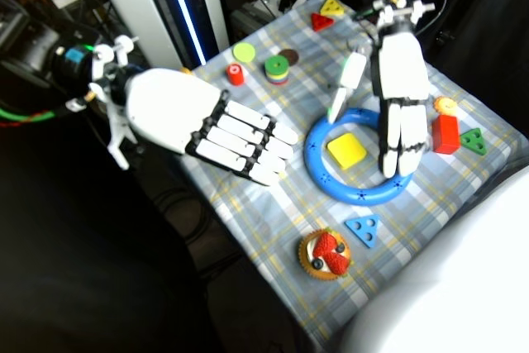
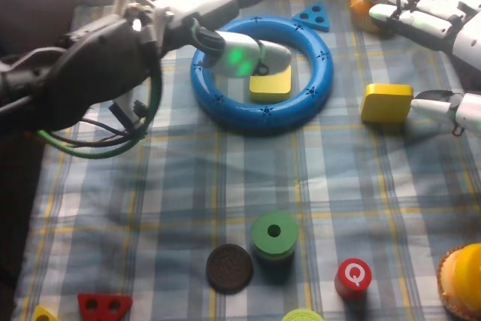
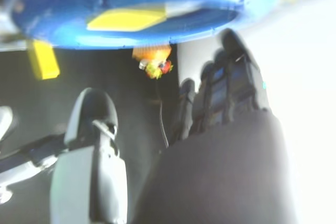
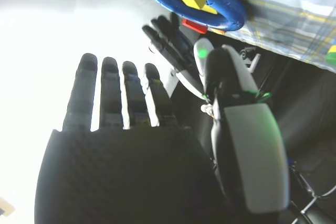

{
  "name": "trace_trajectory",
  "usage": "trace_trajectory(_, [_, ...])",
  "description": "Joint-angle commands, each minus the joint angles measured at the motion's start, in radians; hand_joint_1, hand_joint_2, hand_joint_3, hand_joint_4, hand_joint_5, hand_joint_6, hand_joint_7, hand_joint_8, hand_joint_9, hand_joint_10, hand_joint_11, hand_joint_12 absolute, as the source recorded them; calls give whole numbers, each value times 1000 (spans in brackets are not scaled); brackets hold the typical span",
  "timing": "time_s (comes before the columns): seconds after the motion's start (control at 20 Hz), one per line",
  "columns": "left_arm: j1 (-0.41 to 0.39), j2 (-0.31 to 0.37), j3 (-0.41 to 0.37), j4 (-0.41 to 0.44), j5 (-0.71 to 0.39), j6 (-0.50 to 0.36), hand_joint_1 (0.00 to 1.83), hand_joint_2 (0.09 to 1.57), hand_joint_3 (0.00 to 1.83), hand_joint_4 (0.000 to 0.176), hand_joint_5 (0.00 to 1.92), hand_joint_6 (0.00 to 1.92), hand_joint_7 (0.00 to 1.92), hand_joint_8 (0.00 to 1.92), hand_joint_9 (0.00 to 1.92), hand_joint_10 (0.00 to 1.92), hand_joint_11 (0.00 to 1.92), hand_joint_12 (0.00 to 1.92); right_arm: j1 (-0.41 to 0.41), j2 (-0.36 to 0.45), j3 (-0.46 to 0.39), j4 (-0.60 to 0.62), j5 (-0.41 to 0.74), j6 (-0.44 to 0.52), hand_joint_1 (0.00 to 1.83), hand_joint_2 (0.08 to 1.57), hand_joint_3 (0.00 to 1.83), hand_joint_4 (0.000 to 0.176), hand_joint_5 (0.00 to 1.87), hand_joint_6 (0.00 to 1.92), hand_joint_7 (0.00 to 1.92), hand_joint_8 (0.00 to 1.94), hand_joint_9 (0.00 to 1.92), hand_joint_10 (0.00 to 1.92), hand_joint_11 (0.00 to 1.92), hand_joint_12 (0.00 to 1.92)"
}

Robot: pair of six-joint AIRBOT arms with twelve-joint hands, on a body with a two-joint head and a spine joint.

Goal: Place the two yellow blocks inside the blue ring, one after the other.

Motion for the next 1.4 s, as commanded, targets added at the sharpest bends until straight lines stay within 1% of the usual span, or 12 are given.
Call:
trace_trajectory(0.0, [1, 20, -9, 37, -159, -40, 360, 1312, 46, 109, 11, 4, 0, 0, 0, 0, 0, 0, 15, -5, 8, -9, 95, 6, 534, 1315, 0, 0, 0, 0, 0, 0, 0, 0, 0, 0])
trace_trajectory(0.25, [65, 168, -164, 213, -387, -259, 385, 1400, 15, 56, 71, 21, 22, 5, 0, 0, 0, 0, 22, -61, 65, 13, 42, 29, 621, 1313, 0, 0, 0, 0, 0, 0, 0, 0, 0, 0])
trace_trajectory(0.45, [119, 243, -235, 265, -530, -350, 452, 1420, 9, 37, 80, 16, 29, 4, 0, 0, 0, 0, 22, -110, 111, 58, 0, 29, 719, 1272, 0, 0, 136, 44, 166, 41, 131, 87, 0, 1187])
trace_trajectory(0.55, [134, 256, -247, 271, -561, -365, 532, 1431, 6, 23, 78, 10, 48, 7, 0, 0, 0, 0, 22, -130, 129, 73, -14, 29, 719, 1289, 0, 0, 311, 107, 453, 153, 109, 662, 0, 1404])
trace_trajectory(0.6, [140, 262, -252, 271, -573, -367, 527, 1431, 4, 30, 88, 12, 49, 5, 0, 0, 0, 0, 22, -145, 142, 82, -22, 29, 768, 1293, 1, 0, 440, 399, 627, 447, 204, 1010, 0, 1595])
trace_trajectory(0.65, [142, 264, -253, 271, -576, -371, 535, 1427, 1, 29, 103, 16, 47, 3, 0, 0, 0, 0, 25, -155, 151, 87, -28, 30, 869, 1338, 0, 0, 548, 1343, 683, 741, 311, 1314, 71, 1853])
trace_trajectory(0.7, [145, 267, -253, 270, -579, -377, 564, 1417, 0, 24, 114, 18, 43, 1, 0, 0, 0, 0, 31, -163, 160, 88, -33, 37, 1124, 1260, 6, 0, 637, 1315, 820, 1284, 682, 1550, 629, 1907])
trace_trajectory(0.85, [164, 279, -258, 259, -602, -389, 458, 1412, 0, 38, 96, 5, 65, 10, 8, 3, 0, 0, 65, -169, 168, 82, -33, 46, 1079, 1296, 6, 0, 640, 1441, 841, 1834, 1076, 1898, 1205, 1920])
trace_trajectory(1.0, [210, 315, -290, 257, -660, -406, 472, 1412, 0, 38, 133, 17, 98, 17, 21, 8, 0, 0, 129, -153, 154, 22, -33, 47, 1110, 1324, 1, 0, 566, 1499, 682, 1599, 637, 1621, 631, 1921])
trace_trajectory(1.1, [253, 331, -307, 253, -712, -453, 463, 1414, 0, 28, 147, 17, 99, 9, 12, 4, 0, 0, 166, -157, 155, -9, -33, 48, 1297, 1294, 0, 0, 570, 1559, 653, 1414, 648, 1650, 489, 1812])
trace_trajectory(1.25, [324, 335, -312, 247, -794, -547, 461, 1417, 0, 19, 139, 8, 91, 3, 7, 1, 0, 0, 220, -205, 194, -30, -51, 48, 1126, 1300, 0, 0, 581, 1535, 734, 1442, 679, 1350, 571, 1742])
trace_trajectory(1.35, [342, 337, -316, 243, -802, -553, 473, 1415, 0, 31, 145, 7, 100, 4, 11, 3, 0, 0, 256, -250, 233, -36, -90, 48, 1288, 1268, 1, 0, 582, 1453, 732, 1394, 712, 1542, 600, 1701])
